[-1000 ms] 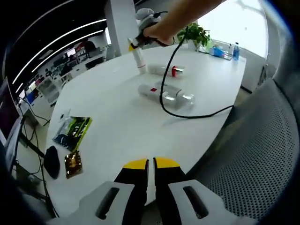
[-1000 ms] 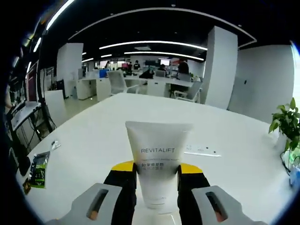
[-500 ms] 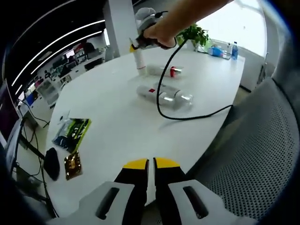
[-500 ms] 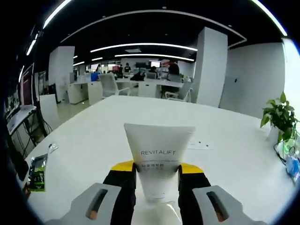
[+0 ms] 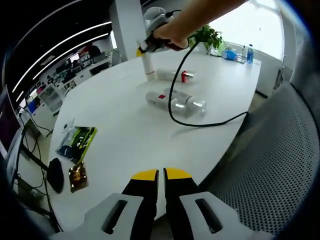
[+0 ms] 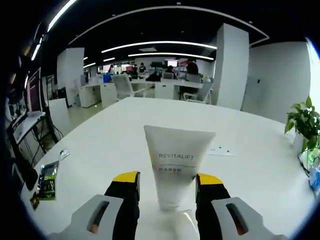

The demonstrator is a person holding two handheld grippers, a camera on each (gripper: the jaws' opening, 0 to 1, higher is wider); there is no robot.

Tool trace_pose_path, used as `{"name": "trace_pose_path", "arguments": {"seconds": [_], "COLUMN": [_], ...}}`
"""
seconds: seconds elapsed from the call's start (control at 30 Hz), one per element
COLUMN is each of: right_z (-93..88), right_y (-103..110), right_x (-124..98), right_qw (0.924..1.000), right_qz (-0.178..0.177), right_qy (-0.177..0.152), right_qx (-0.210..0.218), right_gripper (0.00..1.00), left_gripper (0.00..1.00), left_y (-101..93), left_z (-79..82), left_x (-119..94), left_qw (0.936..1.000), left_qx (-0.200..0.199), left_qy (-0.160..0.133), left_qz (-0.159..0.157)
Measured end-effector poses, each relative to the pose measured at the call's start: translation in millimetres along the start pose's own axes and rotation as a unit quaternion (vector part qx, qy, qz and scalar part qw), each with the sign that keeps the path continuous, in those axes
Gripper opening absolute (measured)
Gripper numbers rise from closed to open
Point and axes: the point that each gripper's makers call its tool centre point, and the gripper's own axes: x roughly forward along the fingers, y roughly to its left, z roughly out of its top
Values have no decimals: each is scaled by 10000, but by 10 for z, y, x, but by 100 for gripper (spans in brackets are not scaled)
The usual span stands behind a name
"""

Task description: Arrange the skincare products in the storage area until every visible bottle or jar stands upright without overlapping.

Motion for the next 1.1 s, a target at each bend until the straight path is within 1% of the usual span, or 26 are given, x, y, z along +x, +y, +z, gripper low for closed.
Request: {"name": "trace_pose_path", "arguments": {"seconds": [0.1, 0.13, 0.23, 0.3, 0.37, 0.4, 0.43, 0.5, 0.53, 0.57, 0.6, 0.63, 0.7, 0.77, 0.83, 0.9, 1.03, 1.1], "right_z": [-40, -57, -125, -252, -510, -601, -745, -947, -996, -1085, -1129, -1235, -1385, -1488, -1576, -1625, -1680, -1712], "right_y": [-75, -118, -220, -272, -310, -335, -357, -394, -422, -471, -481, -504, -509, -481, -448, -418, -377, -361], "right_x": [-49, -81, -163, -238, -304, -323, -374, -477, -509, -556, -580, -631, -691, -747, -781, -787, -770, -754], "right_qw": [10000, 9999, 9999, 9993, 9957, 9938, 9900, 9847, 9845, 9841, 9831, 9811, 9780, 9749, 9731, 9717, 9696, 9683], "right_qz": [-22, -31, -14, 44, 348, 442, 593, 754, 751, 741, 742, 748, 818, 883, 930, 989, 1048, 1070], "right_qy": [49, 59, 119, 356, 842, 994, 1245, 1546, 1562, 1601, 1665, 1784, 1916, 2035, 2088, 2120, 2173, 2211], "right_qx": [14, 79, 61, -56, -169, -225, -297, -290, -251, -183, -139, -78, -149, -173, -278, -327, -421, -461], "right_gripper": [40, 41, 46, 49, 55, 57, 58, 55, 54, 53, 53, 54, 54, 52, 50, 48, 44, 40], "left_gripper": [0, 0, 0, 0, 0, 0, 0, 0, 0, 0, 0, 0, 0, 0, 0, 0, 0, 0], "left_y": [-3, -4, -11, -16, -25, -26, -25, -28, -32, -38, -43, -51, -59, -65, -78, -87, -103, -108], "left_z": [0, -1, -3, -9, -21, -18, -6, -6, -7, -3, 1, -5, -10, -17, -26, -31, -42, -44], "left_x": [2, 2, 2, 6, 14, 12, 10, 10, 9, 8, 8, 10, 9, 12, 14, 18, 25, 23], "left_qw": [10000, 10000, 10000, 10000, 9999, 9999, 9999, 9999, 9999, 9999, 9999, 9998, 9998, 9997, 9996, 9995, 9994, 9992], "left_qx": [12, 25, 44, 50, 80, 85, 100, 103, 110, 130, 145, 162, 179, 201, 228, 242, 252, 283], "left_qy": [-3, -2, 15, 31, 66, 58, 23, 21, 21, 10, 1, 11, 32, 44, 65, 77, 110, 114], "left_qz": [-5, -5, -26, -41, -62, -62, -57, -60, -68, -76, -85, -102, -125, -140, -170, -191, -234, -243]}}
